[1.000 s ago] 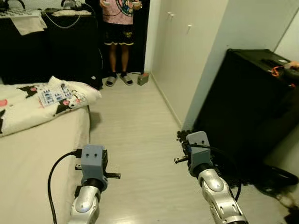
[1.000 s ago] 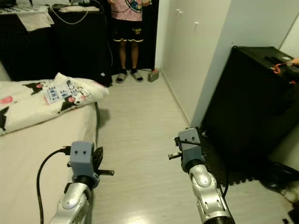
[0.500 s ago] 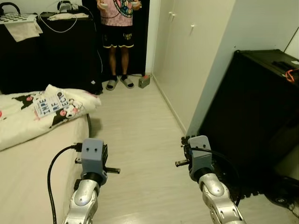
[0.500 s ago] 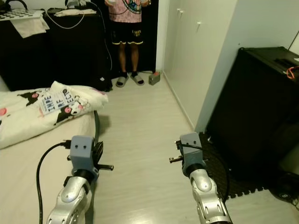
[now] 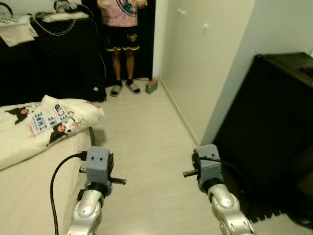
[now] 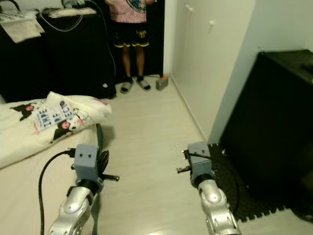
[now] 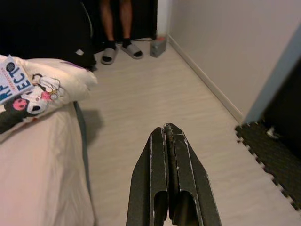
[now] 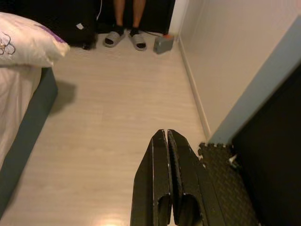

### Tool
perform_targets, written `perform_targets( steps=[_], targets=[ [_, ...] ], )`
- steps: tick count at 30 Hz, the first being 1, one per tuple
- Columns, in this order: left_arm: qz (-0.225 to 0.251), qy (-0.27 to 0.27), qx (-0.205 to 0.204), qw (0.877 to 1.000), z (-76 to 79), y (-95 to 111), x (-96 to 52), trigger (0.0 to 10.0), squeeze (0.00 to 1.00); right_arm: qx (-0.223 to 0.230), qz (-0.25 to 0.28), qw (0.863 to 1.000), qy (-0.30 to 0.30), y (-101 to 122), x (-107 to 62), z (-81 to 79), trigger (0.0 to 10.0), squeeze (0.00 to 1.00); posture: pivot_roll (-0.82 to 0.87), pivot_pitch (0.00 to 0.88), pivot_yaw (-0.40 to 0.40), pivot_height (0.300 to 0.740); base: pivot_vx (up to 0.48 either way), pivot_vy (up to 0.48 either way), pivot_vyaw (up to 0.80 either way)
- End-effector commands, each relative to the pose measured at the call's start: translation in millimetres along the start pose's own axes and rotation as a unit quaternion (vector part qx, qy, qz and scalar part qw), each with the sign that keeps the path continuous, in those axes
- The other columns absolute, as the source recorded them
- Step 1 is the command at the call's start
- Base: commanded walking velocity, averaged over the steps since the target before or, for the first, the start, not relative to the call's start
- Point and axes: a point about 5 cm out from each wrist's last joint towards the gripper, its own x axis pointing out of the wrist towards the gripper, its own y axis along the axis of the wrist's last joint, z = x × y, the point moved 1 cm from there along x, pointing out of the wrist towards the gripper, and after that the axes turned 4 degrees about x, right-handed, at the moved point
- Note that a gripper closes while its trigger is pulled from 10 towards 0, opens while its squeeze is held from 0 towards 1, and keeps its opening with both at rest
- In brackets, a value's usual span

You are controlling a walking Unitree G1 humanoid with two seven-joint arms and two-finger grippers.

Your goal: Clean up the room

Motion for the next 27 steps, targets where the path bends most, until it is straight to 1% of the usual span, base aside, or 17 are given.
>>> perform_targets(
  steps=[1, 27],
  targets=[
    [-0.012, 0.004, 0.007, 1.0, -3.6, -5.3, -3.3, 10.0, 0.0, 0.004, -0.005, 1.0, 0.006, -2.4, -1.0, -5.5, 10.0, 0.0, -0.07, 0.067, -0.047, 0.74, 0.337, 0.0, 0.0],
    [-0.013, 0.002, 0.009, 1.0, -3.6, -4.9, -4.7, 10.0, 0.0, -0.003, -0.006, 1.0, 0.021, -3.1, -0.5, -11.1, 10.0, 0.0, -0.06, 0.073, -0.047, 0.74, 0.338, 0.0, 0.0]
  ],
)
